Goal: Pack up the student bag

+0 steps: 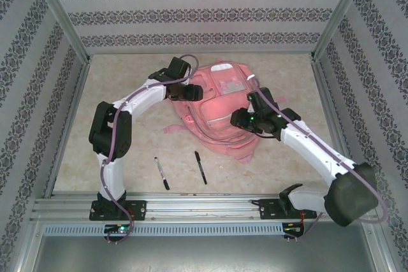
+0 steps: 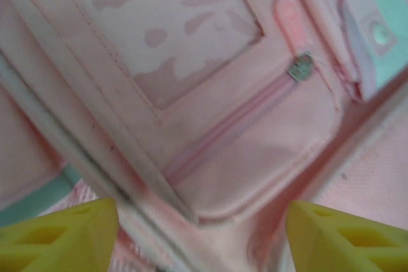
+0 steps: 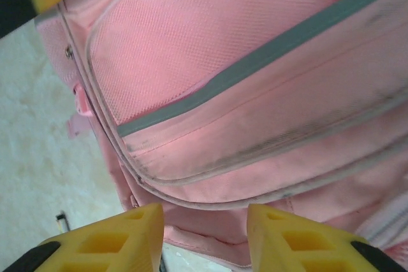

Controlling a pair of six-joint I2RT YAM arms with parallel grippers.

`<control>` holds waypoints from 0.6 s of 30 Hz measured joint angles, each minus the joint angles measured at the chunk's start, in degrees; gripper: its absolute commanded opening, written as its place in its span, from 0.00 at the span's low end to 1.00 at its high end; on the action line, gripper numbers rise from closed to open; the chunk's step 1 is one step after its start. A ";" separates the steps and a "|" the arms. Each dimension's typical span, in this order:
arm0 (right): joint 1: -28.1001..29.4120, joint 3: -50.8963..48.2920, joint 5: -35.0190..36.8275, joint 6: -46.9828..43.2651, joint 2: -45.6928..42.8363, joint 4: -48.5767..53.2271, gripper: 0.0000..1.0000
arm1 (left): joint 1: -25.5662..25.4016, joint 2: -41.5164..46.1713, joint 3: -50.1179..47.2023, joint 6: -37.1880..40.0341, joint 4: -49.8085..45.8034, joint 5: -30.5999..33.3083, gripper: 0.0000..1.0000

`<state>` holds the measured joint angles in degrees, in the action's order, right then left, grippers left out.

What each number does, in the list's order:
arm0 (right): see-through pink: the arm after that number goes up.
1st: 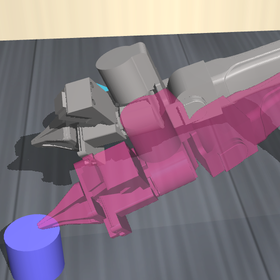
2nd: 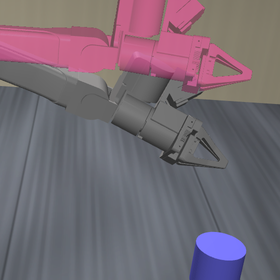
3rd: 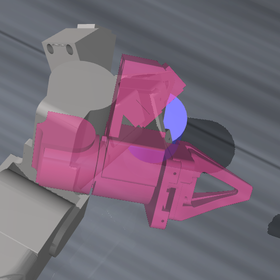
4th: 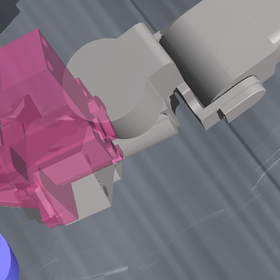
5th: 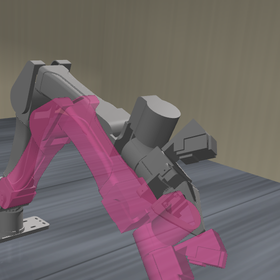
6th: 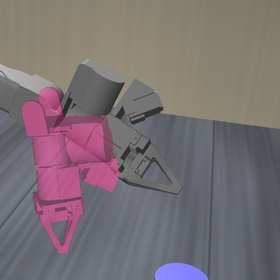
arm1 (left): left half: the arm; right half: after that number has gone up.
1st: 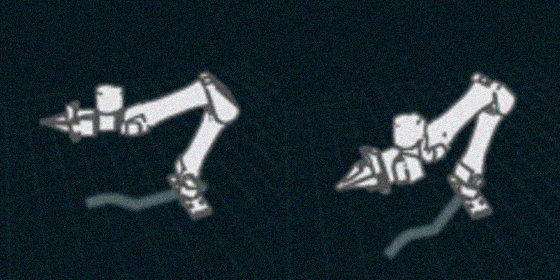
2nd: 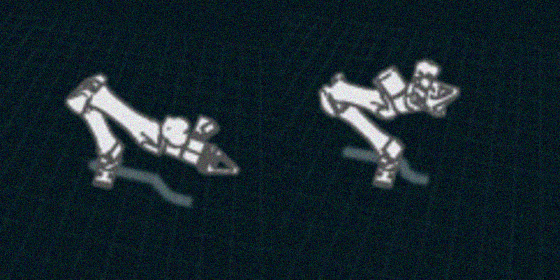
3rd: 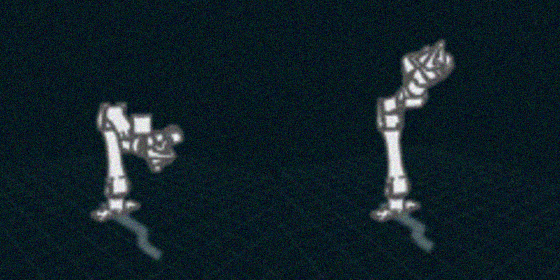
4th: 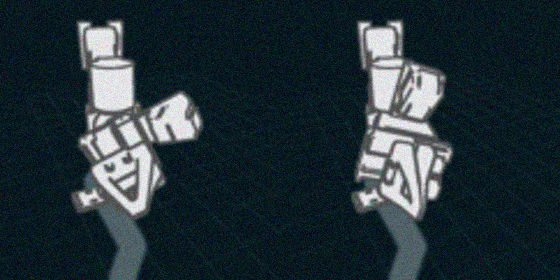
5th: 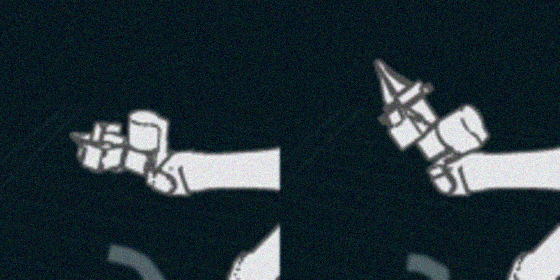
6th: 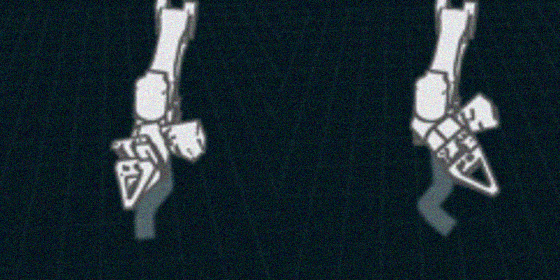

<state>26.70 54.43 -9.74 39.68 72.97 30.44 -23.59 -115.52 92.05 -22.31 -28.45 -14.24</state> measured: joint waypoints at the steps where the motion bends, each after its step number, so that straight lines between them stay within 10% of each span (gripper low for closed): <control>1: 0.83 0.20 0.68 -0.70 0.87 -0.15 0.42 | 0.11 -1.18 0.00 -0.59 0.70 0.15 0.60; 7: 1.90 0.20 3.41 -3.78 5.60 -2.82 0.41 | 0.37 -2.91 -1.55 -3.13 2.56 1.01 0.72; 18: -6.43 3.13 4.52 -10.62 21.44 -10.73 0.26 | 1.11 2.84 -13.00 -9.40 6.82 1.53 0.62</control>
<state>20.27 57.56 -5.21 29.06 94.41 19.70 -22.48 -112.68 79.05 -31.70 -21.63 -12.71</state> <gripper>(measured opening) 0.278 0.638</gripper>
